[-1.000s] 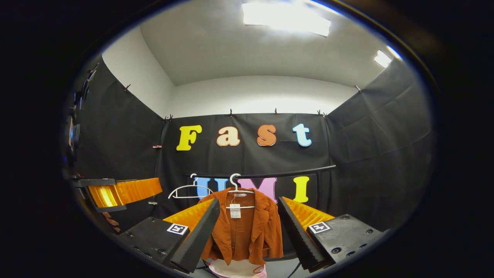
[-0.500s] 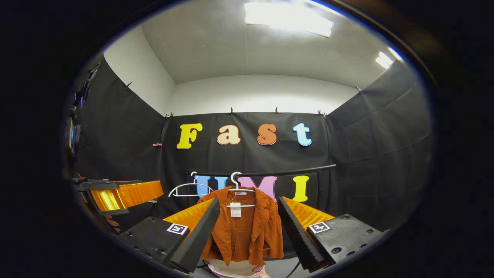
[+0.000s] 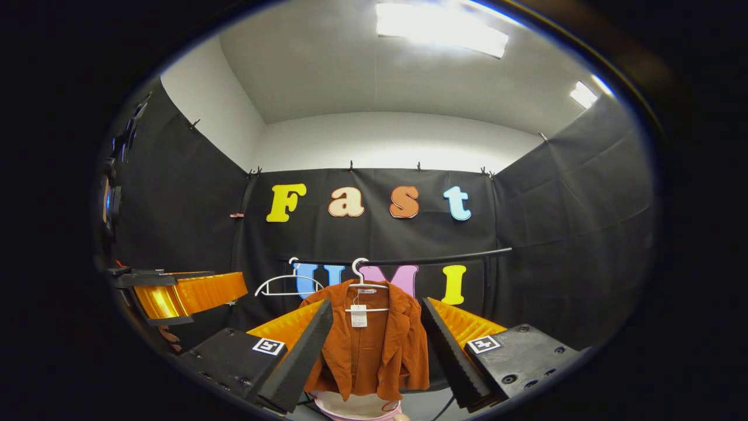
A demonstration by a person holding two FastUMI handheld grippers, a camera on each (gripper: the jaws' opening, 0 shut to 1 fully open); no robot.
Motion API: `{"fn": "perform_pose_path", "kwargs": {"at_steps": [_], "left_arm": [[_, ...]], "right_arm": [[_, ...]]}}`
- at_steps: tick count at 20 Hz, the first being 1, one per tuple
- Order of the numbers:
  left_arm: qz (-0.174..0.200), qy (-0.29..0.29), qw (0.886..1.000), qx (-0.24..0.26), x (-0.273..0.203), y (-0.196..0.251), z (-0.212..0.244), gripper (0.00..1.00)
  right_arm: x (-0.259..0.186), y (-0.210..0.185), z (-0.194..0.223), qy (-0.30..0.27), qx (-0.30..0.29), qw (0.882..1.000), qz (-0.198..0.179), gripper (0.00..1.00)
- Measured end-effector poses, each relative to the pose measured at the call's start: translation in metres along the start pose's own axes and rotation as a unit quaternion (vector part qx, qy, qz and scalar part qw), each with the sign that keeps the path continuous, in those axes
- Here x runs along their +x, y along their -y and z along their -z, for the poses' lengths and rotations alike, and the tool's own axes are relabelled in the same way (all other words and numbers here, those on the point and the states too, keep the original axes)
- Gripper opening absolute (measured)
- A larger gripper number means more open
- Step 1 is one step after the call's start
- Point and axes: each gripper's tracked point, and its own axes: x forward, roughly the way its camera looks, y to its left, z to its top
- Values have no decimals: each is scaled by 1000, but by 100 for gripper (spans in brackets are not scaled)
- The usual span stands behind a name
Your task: Grasp the clothes on the hanger with both hands and then place them into the laundry hamper below.
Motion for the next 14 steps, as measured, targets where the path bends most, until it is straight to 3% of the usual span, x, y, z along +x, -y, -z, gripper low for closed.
{"fn": "perform_pose_path", "kwargs": {"at_steps": [7, 14], "left_arm": [[15, -8, 1000, -1, 2, -9, 9, 95], [20, -22, 1000, 1, 39, -25, 32, 95]], "right_arm": [[0, -11, 13, -12, -11, 1000, 9, 97], [43, -12, 40, -26, -9, 1000, 10, 97]]}}
